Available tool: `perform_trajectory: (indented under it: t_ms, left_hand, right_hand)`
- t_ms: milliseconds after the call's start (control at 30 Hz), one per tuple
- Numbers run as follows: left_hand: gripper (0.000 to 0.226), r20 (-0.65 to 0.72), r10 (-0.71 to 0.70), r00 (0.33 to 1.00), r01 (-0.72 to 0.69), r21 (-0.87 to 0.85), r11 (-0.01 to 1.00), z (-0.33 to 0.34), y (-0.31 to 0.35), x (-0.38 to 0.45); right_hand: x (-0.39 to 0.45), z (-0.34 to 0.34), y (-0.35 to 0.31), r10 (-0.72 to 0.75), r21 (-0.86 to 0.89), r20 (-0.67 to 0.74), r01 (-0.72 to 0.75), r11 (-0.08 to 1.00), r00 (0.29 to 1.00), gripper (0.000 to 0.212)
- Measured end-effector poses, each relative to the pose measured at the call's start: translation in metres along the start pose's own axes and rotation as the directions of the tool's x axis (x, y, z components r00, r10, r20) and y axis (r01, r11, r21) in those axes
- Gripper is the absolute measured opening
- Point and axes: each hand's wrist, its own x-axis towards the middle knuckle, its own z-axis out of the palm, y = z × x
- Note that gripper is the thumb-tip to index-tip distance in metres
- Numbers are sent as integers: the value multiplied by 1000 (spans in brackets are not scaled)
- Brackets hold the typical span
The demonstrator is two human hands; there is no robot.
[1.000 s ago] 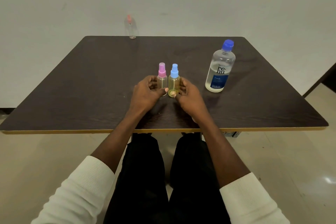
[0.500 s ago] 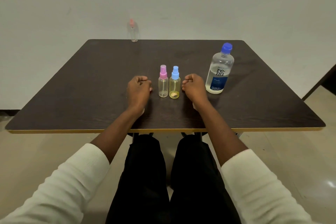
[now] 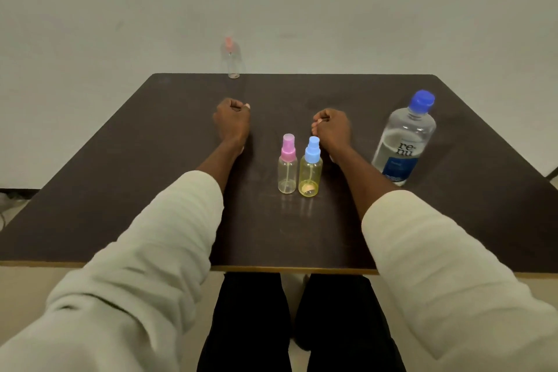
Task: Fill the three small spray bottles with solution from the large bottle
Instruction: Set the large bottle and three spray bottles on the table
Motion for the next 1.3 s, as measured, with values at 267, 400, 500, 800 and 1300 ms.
perform_trajectory:
  t_ms: [267, 400, 500, 800, 1300]
  left_hand:
    - [34, -56, -3, 998, 2, -10, 1000, 44, -10, 95]
    - [55, -27, -5, 1000, 5, 0, 1000, 62, -10, 135]
    - [73, 9, -17, 1000, 16, 12, 1000, 75, -14, 165]
    - [65, -24, -57, 998, 59, 104, 993, 93, -20, 202]
    - [33, 55, 17, 998, -26, 175, 984, 91, -20, 190]
  right_hand:
    - [61, 36, 7, -113, -136, 24, 115, 984, 993, 24]
    - [84, 51, 7, -131, -125, 24, 133, 983, 991, 22]
    - [92, 56, 8, -134, -121, 27, 136, 983, 991, 22]
    - [97, 59, 12, -124, -81, 23, 126, 989, 992, 21]
    - [101, 61, 11, -106, -68, 28, 108, 992, 994, 21]
